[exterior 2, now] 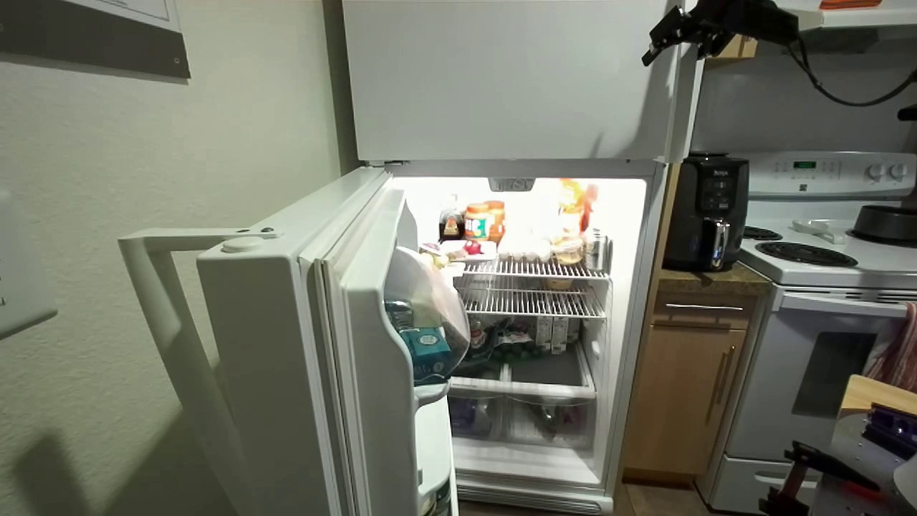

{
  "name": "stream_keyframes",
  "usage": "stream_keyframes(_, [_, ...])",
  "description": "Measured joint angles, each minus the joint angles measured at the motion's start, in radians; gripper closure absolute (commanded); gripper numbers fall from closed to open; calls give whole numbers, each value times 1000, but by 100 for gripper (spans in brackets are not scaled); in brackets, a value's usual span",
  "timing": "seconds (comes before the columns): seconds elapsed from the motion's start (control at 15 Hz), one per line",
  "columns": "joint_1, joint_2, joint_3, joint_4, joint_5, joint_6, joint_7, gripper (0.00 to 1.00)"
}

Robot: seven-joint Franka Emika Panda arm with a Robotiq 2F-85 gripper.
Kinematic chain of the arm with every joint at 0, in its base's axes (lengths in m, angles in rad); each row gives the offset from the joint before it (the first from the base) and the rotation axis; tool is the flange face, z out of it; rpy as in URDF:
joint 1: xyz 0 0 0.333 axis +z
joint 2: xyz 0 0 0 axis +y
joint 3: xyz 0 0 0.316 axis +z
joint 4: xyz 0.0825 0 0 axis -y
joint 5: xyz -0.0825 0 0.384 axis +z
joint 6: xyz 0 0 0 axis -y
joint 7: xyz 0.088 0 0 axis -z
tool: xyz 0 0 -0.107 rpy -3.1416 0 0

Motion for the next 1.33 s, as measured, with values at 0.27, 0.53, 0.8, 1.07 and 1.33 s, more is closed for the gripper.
stream_keyframes(0.27, [-8,34,6,76,-69,-65,77,0])
stream_keyframes(0.53, [-7,53,8,134,-107,-113,103,0])
stream_keyframes(0.8, [-6,56,8,142,-109,-120,103,0])
stream_keyframes(1.07, [-6,56,8,142,-109,-120,103,0])
stream_keyframes(1.33, [-4,55,3,142,-109,-122,103,0])
